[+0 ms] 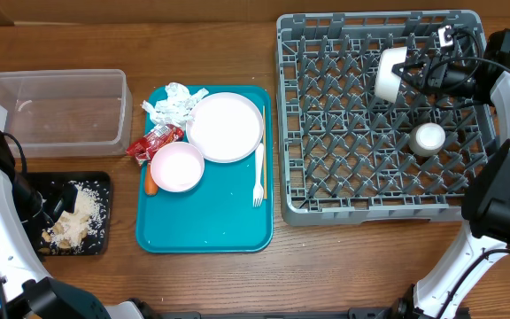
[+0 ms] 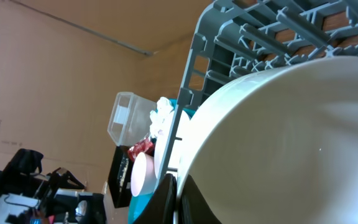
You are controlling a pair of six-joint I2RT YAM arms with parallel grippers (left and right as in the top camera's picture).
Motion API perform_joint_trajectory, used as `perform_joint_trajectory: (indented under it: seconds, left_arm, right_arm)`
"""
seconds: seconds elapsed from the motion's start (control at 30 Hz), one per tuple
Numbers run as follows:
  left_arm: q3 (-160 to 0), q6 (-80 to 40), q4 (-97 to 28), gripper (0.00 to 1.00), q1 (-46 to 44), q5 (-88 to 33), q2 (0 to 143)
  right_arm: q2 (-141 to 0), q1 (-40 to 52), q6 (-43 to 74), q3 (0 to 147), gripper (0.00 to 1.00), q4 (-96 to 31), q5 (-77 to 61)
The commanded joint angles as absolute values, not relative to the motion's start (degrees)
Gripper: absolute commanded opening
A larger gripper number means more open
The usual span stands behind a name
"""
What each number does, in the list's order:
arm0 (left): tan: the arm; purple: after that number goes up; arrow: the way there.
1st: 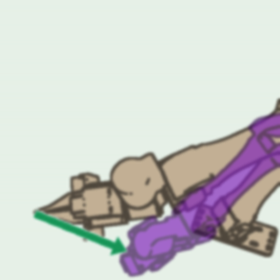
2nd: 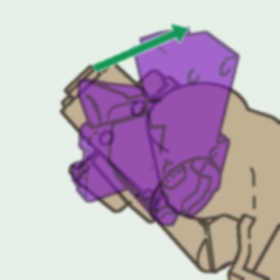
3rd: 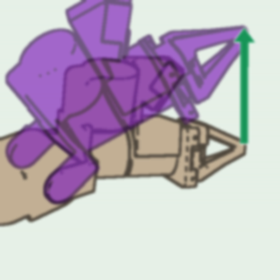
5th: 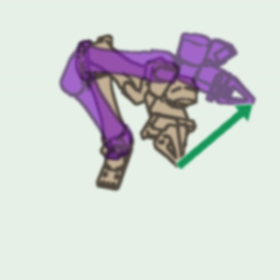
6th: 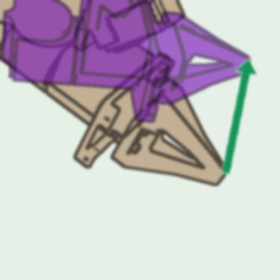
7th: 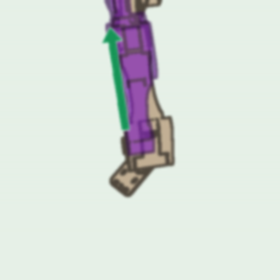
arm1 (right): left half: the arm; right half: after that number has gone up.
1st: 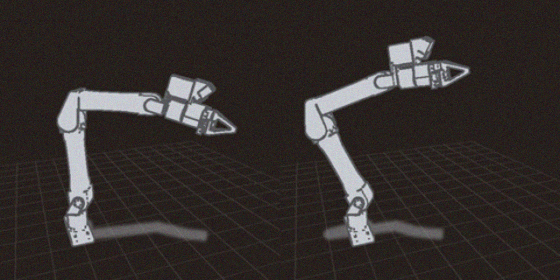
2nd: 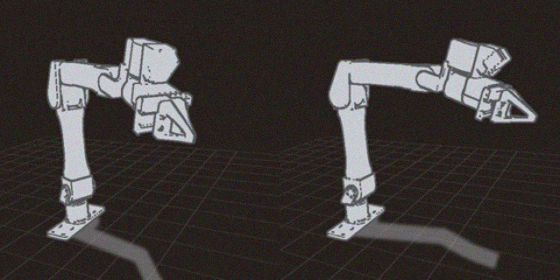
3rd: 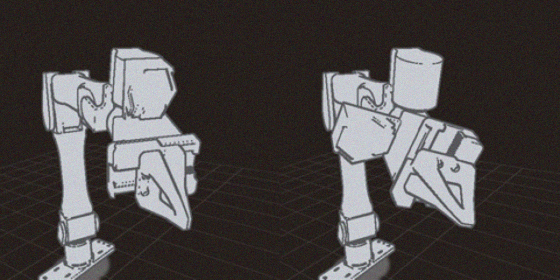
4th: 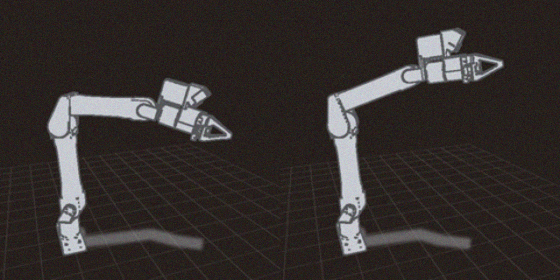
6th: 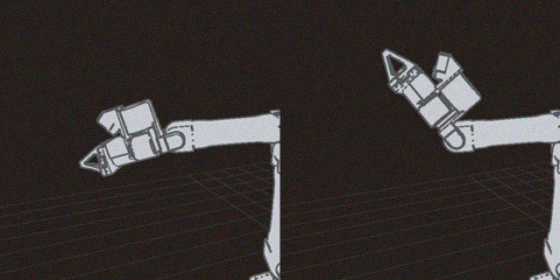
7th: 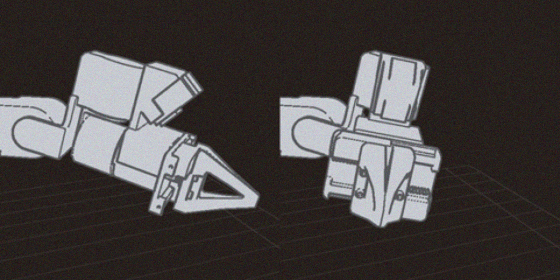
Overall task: Sort waste into correct bins and load items into the dishwasher rack
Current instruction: 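Lower the white bowl upside down into the rack and open the gripper, then move the right gripper back over the pink bowl on the teal tray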
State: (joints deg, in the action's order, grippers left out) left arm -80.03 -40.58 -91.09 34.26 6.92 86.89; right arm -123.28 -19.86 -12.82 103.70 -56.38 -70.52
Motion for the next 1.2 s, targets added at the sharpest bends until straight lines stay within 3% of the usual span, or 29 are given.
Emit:
perform_joint_trajectory:
  seconds: [0.0, 0.2, 0.4, 0.53, 0.7, 0.9, 0.93, 0.97, 1.0, 1.03, 1.07, 1.1, 1.17]
  left_arm:
    - [-81.03, -41.87, -91.00, 1.00, 34.44, 7.35, 86.13]
    - [-81.03, -41.85, -90.98, 1.00, 34.44, 6.74, 86.13]
    - [-81.03, -41.85, -90.87, 1.00, 34.44, 6.35, 86.13]
    - [-81.03, -41.85, -90.83, 1.00, 34.44, 6.35, 86.13]
    - [-81.03, -41.85, -90.78, 1.00, 34.44, 6.07, 86.13]
    - [-81.03, -41.85, -90.83, 1.00, 34.44, 5.91, 86.13]
    - [-81.03, -41.85, -90.83, 1.00, 34.44, 5.89, 86.13]
    - [-81.03, -41.85, -90.80, 1.00, 34.44, 5.89, 86.13]
    - [-81.03, -41.85, -90.80, 1.00, 34.44, 5.89, 86.13]
    - [-81.03, -41.85, -90.80, 1.00, 34.44, 5.91, 86.13]
    - [-81.03, -41.85, -90.76, 1.00, 34.44, 5.91, 86.13]
    - [-81.03, -41.87, -90.70, 1.00, 34.44, 5.89, 86.13]
    - [-81.03, -41.87, -90.54, 1.00, 34.44, 5.89, 86.13]
  right_arm:
    - [-123.57, -20.36, -8.47, 102.87, 0.04, -55.77, -70.54]
    - [-123.55, -22.37, -3.99, 103.33, 0.05, -57.41, -65.32]
    - [-123.31, -24.91, -2.48, 108.53, 0.19, -66.35, -53.34]
    - [-121.99, -25.76, -0.21, 115.42, 0.22, -72.75, -46.81]
    - [-119.09, -25.71, 8.01, 132.29, 0.31, -88.47, -25.10]
    - [-113.65, -23.38, 9.04, 141.93, 0.33, -97.06, -22.96]
    - [-112.03, -22.04, 9.02, 141.93, 0.36, -97.06, -23.00]
    - [-109.03, -18.55, 8.99, 141.93, 0.52, -97.06, -22.96]
    - [-108.01, -16.88, 8.99, 141.93, 0.59, -97.03, -22.96]
    - [-106.50, -13.56, 9.02, 141.93, 0.80, -97.03, -22.96]
    - [-105.60, -10.26, 9.02, 141.93, 0.94, -97.03, -22.98]
    - [-105.19, -7.11, 9.02, 141.93, 1.00, -96.95, -22.98]
    - [-105.32, 2.20, 9.02, 141.47, 1.00, -95.92, -22.96]
